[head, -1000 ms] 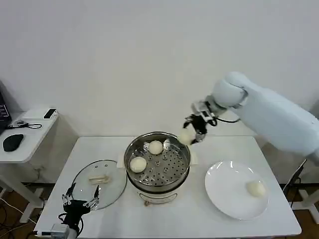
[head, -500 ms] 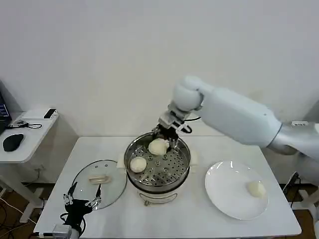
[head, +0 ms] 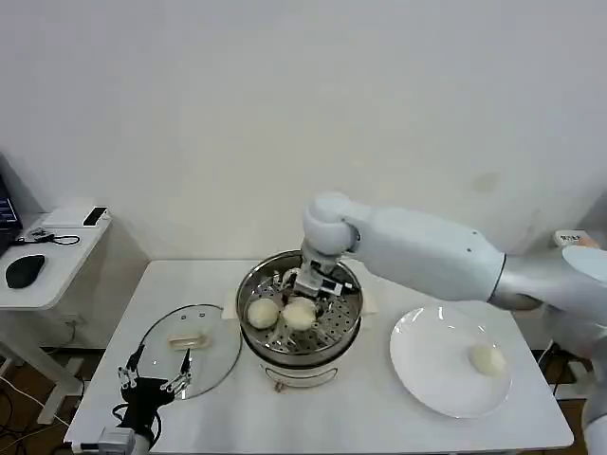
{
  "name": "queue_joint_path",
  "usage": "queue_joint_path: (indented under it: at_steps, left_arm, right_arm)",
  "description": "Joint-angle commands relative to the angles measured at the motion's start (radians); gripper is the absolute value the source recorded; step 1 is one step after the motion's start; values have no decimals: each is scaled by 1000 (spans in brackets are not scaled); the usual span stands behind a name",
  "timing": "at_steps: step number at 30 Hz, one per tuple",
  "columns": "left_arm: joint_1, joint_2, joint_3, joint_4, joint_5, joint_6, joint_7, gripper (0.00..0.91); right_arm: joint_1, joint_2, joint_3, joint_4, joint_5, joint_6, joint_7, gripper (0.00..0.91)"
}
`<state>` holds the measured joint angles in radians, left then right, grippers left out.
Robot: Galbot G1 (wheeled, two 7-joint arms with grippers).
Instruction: Take steamed baozi put them in steamer then cover it.
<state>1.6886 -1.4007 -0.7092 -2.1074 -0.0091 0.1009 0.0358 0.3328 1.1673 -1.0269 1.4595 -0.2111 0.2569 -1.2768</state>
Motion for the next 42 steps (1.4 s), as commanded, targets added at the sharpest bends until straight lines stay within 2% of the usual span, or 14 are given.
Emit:
queue_joint_path:
  at_steps: [1, 9, 27, 28, 29, 32, 39, 42]
  left_arm:
    - [-10, 3, 1, 14, 1, 2, 2, 907]
    - [-24, 9, 1, 28, 2, 3, 5, 907]
    - [-31, 13, -4, 50, 0, 0, 4, 907]
    - [-32, 13, -5, 50, 0, 0, 4, 907]
    - [-34, 14, -5, 52, 0, 0, 4, 907]
    - [-39, 16, -5, 57, -1, 1, 4, 907]
    - [-44, 15, 3, 63, -1, 1, 5, 907]
    - [-44, 16, 4, 69, -2, -1, 5, 907]
  right_arm:
    - [-10, 6, -30, 47, -62, 65, 20, 746]
    - [-14, 27, -28, 46, -68, 71, 23, 746]
    - [-29, 7, -38, 87, -70, 80, 28, 746]
    - [-31, 6, -40, 87, -69, 79, 28, 756]
    - [-31, 5, -43, 89, -68, 79, 28, 907]
    - [-34, 5, -44, 86, -74, 76, 61, 907]
    - [-22, -8, -32, 84, -88, 73, 66, 907]
    - [0, -46, -13, 110, -97, 71, 74, 907]
